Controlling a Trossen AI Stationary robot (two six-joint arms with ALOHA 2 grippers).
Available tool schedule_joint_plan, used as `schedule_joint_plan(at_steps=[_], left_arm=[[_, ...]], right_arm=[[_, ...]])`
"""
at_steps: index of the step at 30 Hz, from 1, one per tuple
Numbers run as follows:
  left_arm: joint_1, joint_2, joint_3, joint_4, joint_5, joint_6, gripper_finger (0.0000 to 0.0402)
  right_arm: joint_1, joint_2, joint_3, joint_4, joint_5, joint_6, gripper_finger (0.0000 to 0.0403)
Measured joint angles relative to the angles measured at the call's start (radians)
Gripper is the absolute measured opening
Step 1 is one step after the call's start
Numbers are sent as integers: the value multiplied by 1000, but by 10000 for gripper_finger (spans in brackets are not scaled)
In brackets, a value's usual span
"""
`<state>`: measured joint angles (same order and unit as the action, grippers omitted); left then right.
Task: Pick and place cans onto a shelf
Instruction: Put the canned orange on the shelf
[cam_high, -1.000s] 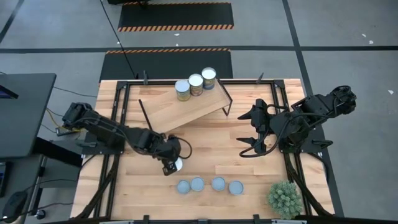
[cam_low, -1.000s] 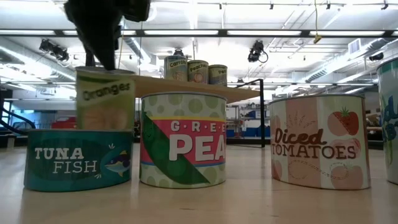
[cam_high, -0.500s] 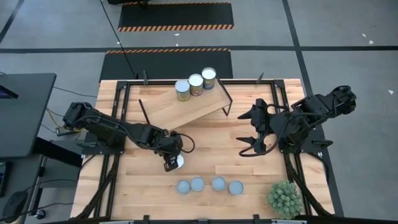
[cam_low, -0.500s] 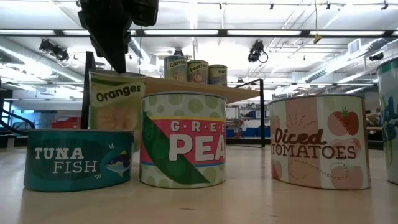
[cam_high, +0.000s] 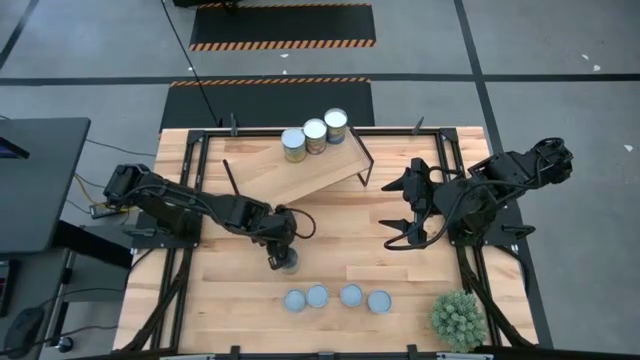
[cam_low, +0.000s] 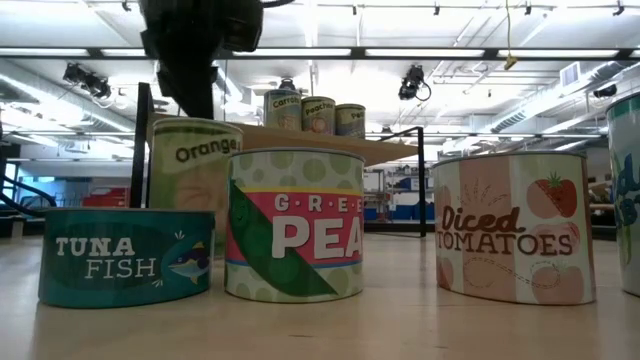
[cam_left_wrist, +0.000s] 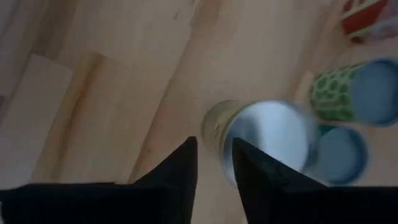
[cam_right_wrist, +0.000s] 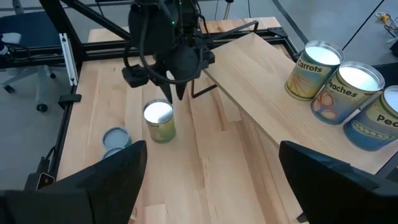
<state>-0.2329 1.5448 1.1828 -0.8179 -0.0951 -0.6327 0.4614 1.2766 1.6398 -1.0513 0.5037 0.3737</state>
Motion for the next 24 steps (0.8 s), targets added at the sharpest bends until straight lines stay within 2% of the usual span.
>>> schedule_joint_plan(at_steps=[5, 9, 15, 24], left_arm=[[-4, -2, 30, 10, 62, -45, 173], [-19, -2, 29, 12, 100, -76, 258], [-50, -2, 29, 44, 100, -115, 383], [-86, 59, 29, 95, 83, -84, 396]], right_arm=[[0, 0, 0, 2, 0, -2, 373], [0, 0, 0, 3, 0, -6, 373], [0, 0, 0, 3, 0, -10, 373], [0, 0, 0, 4, 0, -10, 373]])
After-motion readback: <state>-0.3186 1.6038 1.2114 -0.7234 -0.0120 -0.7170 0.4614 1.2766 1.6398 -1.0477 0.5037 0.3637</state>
